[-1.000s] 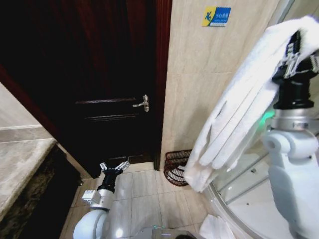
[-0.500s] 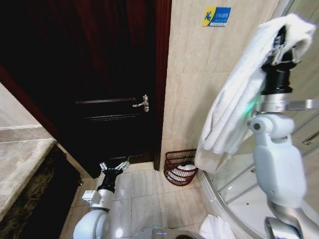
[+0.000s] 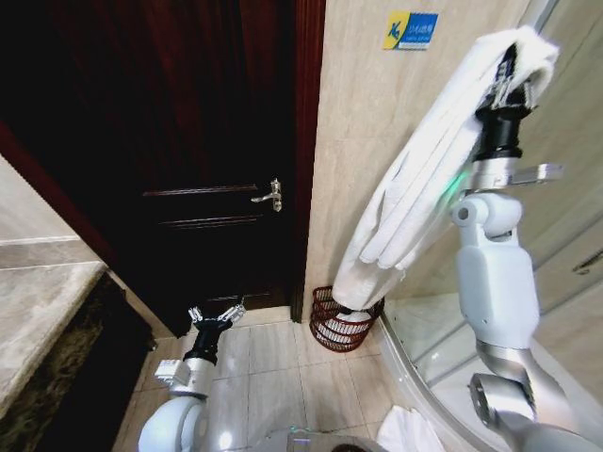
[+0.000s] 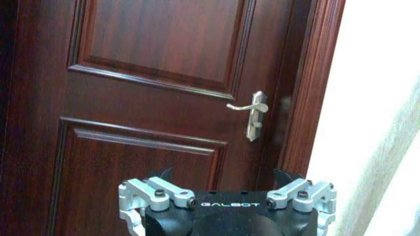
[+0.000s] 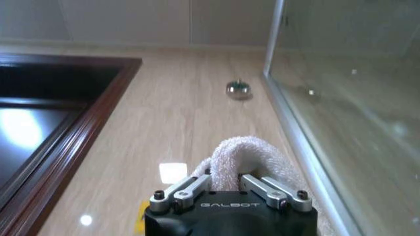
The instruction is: Discard the used towel into the hamper.
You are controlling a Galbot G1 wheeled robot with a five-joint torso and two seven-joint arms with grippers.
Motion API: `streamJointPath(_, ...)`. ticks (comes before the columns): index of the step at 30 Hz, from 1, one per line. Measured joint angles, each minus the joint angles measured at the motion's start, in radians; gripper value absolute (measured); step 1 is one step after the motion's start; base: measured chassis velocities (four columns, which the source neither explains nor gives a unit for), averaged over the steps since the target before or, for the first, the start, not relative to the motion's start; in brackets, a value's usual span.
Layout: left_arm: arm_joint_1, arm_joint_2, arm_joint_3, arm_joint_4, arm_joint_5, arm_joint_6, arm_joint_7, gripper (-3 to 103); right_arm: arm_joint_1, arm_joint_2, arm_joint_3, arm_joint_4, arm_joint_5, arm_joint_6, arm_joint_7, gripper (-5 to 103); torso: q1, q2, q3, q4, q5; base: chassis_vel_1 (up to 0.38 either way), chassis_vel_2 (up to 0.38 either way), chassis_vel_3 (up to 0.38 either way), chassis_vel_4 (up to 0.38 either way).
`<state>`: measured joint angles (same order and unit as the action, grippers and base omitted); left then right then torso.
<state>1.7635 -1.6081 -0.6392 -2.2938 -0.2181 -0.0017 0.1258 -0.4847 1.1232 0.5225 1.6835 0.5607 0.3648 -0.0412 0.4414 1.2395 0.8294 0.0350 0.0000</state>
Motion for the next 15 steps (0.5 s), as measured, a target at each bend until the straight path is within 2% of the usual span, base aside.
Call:
streamJointPath(5, 0.0, 0.0, 0.0, 0.0, 0.0, 0.0, 0.0, 100, -0.039, 0.013, -0.011, -0.003, -0.001, 0.022, -0.005, 6, 0.0, 0.0, 0.0, 0.0001, 0.0001, 0.0, 0.0, 0.0, 0.0)
streamJointPath(8, 0.0, 0.0, 0.0, 0.0, 0.0, 0.0, 0.0, 100, -0.09, 0.039, -0.031, -0.026, 0.001, 0.078, -0.02, 6, 0.0, 0.0, 0.0, 0.0002, 0.0, 0.0, 0.0, 0.0, 0.0)
streamJointPath(15, 0.0, 0.0, 0.0, 0.0, 0.0, 0.0, 0.0, 100, -0.155, 0.049, -0.016, -0.054, -0.002, 0.129, -0.04, 6, 0.0, 0.0, 0.0, 0.0007, 0.0, 0.0, 0.0, 0.0, 0.0)
